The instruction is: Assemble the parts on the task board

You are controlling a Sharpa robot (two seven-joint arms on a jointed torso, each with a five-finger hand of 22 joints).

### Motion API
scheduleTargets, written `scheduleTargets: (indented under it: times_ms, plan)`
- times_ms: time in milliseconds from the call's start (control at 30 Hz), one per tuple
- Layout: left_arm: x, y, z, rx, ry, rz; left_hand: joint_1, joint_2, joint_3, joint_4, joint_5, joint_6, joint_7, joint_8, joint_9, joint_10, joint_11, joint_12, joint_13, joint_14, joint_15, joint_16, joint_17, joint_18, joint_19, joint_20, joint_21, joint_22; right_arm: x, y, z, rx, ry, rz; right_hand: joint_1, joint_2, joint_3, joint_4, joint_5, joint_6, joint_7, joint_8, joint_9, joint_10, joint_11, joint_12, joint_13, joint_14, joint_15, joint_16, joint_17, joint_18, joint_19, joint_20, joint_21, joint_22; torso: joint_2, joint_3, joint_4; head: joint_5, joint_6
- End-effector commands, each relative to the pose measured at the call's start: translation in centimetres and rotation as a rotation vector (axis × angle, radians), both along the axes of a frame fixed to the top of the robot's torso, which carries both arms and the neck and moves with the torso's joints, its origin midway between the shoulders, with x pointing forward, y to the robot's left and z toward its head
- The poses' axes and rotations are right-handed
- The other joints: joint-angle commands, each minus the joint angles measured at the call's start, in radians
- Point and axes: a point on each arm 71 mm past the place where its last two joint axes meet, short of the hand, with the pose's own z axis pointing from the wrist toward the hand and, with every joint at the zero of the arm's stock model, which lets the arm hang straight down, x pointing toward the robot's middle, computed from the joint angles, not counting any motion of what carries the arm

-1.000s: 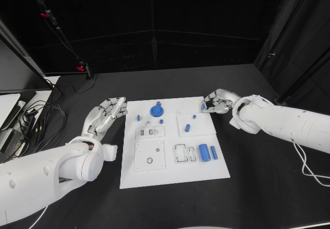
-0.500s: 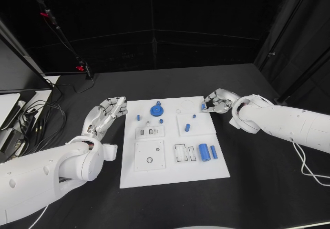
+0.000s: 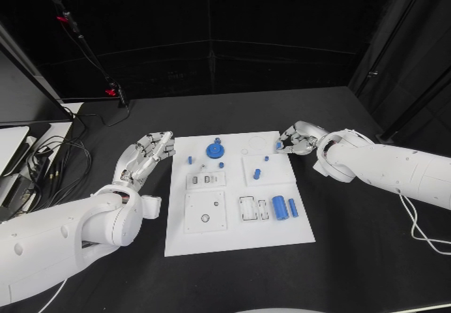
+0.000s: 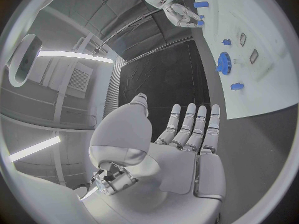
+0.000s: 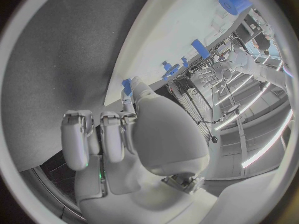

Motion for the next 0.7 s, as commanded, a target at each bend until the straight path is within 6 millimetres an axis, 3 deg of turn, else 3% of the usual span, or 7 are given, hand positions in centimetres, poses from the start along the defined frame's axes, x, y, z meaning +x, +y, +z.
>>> scheduleTargets:
  times_ms: [33, 467, 700]
  plan:
    - [-0.5, -0.1, 1.6, -0.057, -0.210, -0.025, 0.010, 0.003, -0.004, 0.000, 0.003, 0.003, 0.152, -0.004, 0.000, 0.006, 0.002, -0.003, 0.000, 0.008, 0.002, -0.003, 0.001, 0.013, -0.008, -0.001, 0.004, -0.002, 0.0, 0.1, 0.2, 0.000, -0.019, 0.000, 0.001, 0.014, 0.008, -0.001, 0.008, 0.035, 0.001, 0.011, 0.004, 0.104, 0.008, 0.003, 0.263, 0.105, 0.011, 0.002, 0.263, -0.007, 0.104, 0.007, 0.003, 0.263, 0.000, -0.0001, 0.0001, 0.000, 0.000]
    - [-0.5, 0.0, 1.6, -0.056, -0.209, -0.023, 0.010, 0.003, -0.004, 0.000, 0.003, 0.003, 0.152, -0.004, 0.000, 0.006, 0.002, -0.003, 0.000, 0.008, 0.002, -0.003, 0.001, 0.013, -0.008, -0.001, 0.004, -0.002, 0.0, 0.6, 1.0, 0.034, -0.141, 0.014, 0.013, 0.020, 0.016, -0.009, 0.010, 0.074, -0.001, 0.015, 0.004, 0.104, 0.008, 0.003, 0.263, 0.105, 0.013, 0.002, 0.263, -0.007, 0.104, 0.010, 0.003, 0.263, 0.000, 0.0002, -0.0011, 0.009, 0.003]
    - [-0.5, 0.1, 1.6, -0.054, -0.210, -0.021, 0.010, 0.003, -0.004, 0.000, 0.003, 0.003, 0.152, -0.004, 0.000, 0.006, 0.002, -0.003, 0.000, 0.008, 0.002, -0.003, 0.001, 0.013, -0.008, -0.001, 0.004, -0.002, -0.4, 1.5, 1.6, 0.106, -0.192, 0.013, 0.017, 0.021, 0.018, -0.012, 0.018, 0.080, 0.003, 0.013, 0.003, 0.104, 0.011, 0.003, 0.263, 0.105, 0.014, 0.002, 0.263, -0.007, 0.104, 0.011, 0.003, 0.263, -0.001, -0.0005, 0.0000, 0.028, 0.001]
